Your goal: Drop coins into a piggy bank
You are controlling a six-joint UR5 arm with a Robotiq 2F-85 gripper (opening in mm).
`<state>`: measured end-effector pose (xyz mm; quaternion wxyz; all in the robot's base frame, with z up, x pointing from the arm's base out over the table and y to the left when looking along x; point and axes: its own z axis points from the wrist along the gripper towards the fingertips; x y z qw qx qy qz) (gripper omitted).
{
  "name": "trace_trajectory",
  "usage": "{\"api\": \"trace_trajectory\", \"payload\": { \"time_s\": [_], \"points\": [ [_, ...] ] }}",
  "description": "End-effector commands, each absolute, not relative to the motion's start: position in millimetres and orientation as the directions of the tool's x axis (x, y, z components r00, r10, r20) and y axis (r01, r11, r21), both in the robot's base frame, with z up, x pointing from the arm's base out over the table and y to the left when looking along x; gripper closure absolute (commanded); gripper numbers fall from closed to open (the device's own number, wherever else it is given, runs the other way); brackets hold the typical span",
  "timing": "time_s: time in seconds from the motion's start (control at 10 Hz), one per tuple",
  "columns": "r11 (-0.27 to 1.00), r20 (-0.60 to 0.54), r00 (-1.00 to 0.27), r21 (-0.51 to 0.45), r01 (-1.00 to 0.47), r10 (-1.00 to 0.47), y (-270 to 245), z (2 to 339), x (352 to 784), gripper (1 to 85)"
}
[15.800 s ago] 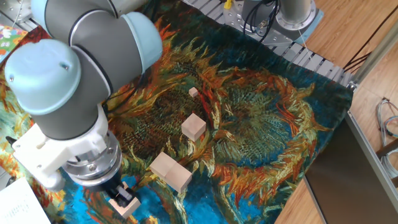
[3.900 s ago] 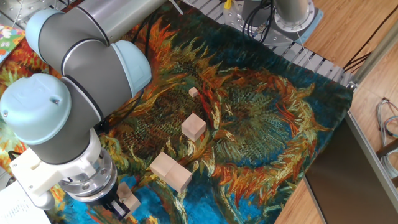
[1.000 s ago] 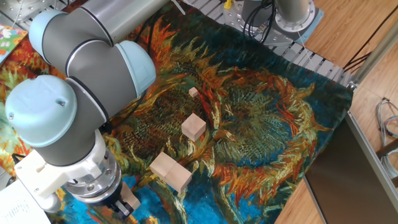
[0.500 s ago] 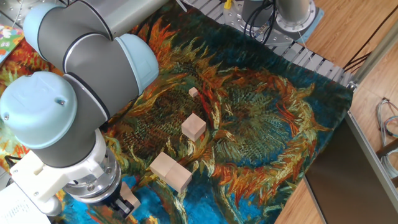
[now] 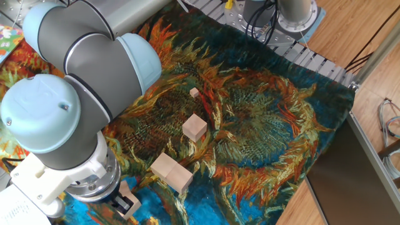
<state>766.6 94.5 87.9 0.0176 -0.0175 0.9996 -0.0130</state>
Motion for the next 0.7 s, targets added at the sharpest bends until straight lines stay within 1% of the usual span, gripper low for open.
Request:
{"api": "trace_trajectory", "payload": {
  "time_s": [0.0, 0.2, 0.6],
  "points": [
    [0.999, -0.036, -0.999, -0.019, -0.030, -0.031, 95.6, 89.4, 766.7, 84.3],
    [1.000, -0.032, -0.999, -0.006, -0.016, -0.017, 98.8, 89.3, 765.5, 84.3],
    [1.000, -0.029, -1.000, -0.016, -0.007, -0.008, 96.0, 89.3, 764.8, 84.3]
  ]
}}
